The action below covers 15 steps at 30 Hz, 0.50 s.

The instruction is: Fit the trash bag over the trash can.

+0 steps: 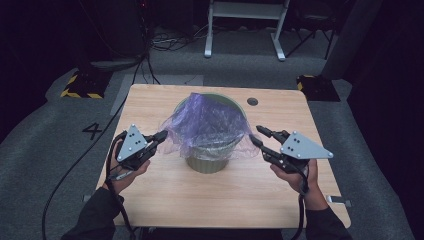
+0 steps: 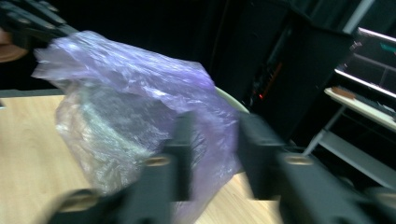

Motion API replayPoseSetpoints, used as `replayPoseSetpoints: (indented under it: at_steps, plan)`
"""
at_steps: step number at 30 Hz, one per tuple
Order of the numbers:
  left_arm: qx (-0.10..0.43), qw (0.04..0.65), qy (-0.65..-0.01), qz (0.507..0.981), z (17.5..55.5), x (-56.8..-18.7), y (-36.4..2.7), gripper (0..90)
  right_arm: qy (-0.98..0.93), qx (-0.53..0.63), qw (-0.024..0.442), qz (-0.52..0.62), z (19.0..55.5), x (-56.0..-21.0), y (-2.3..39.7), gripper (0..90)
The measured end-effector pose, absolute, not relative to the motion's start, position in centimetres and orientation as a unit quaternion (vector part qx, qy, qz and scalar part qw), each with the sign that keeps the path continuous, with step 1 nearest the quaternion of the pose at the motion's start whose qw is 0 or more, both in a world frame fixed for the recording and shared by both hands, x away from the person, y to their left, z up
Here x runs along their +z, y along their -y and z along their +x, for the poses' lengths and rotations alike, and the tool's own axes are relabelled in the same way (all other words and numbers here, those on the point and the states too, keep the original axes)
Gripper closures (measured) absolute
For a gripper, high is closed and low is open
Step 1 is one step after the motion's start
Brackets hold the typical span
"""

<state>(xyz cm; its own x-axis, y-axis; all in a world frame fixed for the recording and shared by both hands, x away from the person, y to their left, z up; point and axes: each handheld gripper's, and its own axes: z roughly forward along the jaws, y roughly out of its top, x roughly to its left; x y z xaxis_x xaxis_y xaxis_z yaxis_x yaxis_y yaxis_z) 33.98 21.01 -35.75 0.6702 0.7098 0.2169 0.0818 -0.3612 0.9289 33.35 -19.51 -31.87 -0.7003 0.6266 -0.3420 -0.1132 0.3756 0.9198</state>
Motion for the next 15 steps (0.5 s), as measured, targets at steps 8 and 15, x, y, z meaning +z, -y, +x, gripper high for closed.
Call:
replayPoseSetpoints:
  at_steps: [8,15]
  plan:
    - [0.299,0.493,-0.282,0.766,36.5,-36.3,-21.4,89.2,-0.751,0.532,0.312,0.235,38.0,-31.9,20.0,90.0]
    - [0.298,0.483,-0.295,0.769,38.6,-36.3,-21.2,87.9,-0.764,0.512,0.278,0.279,42.2,-32.9,19.6,90.0]
